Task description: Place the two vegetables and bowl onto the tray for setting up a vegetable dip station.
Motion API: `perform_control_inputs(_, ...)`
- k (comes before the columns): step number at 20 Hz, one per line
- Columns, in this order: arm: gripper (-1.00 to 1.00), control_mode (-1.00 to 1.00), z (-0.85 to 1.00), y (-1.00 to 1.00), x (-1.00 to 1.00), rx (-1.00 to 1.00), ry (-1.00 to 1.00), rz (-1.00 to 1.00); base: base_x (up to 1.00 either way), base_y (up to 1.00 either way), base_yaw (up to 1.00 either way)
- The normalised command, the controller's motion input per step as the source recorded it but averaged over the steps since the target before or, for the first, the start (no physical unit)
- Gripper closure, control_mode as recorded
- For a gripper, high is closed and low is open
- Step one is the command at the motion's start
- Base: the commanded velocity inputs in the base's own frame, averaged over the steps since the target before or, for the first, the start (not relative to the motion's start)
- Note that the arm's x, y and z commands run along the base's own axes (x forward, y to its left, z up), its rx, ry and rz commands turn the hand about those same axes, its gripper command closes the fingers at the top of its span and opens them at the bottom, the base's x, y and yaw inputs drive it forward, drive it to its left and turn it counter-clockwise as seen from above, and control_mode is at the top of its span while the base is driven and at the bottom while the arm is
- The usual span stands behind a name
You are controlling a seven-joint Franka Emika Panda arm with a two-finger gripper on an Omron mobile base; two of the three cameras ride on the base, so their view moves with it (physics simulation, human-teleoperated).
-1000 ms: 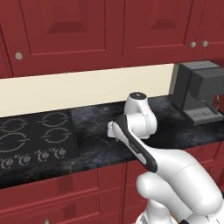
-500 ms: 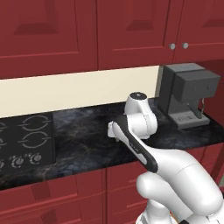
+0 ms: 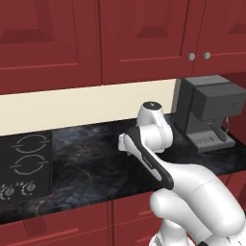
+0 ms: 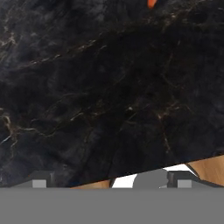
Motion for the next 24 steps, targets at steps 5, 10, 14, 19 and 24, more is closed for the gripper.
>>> perform_control_inputs(5,-1.0,1.0,0.0,0.0,0.0,0.0,0.0,0.0,0.28,-0.23,0.02)
perform_control_inputs(10,-1.0,1.0,0.0,0.0,0.0,0.0,0.0,0.0,0.01,-0.04,0.0)
perform_control_inputs(14,-1.0,1.0,0.0,0.0,0.0,0.0,0.0,0.0,0.0,0.0,0.0)
perform_control_inputs(19,-1.0,1.0,0.0,0.0,0.0,0.0,0.0,0.0,0.0,0.0,0.0)
perform_control_inputs(24,-1.0,-1.0,0.0,0.0,0.07,0.0,0.02,0.0,0.0,0.0,0.0)
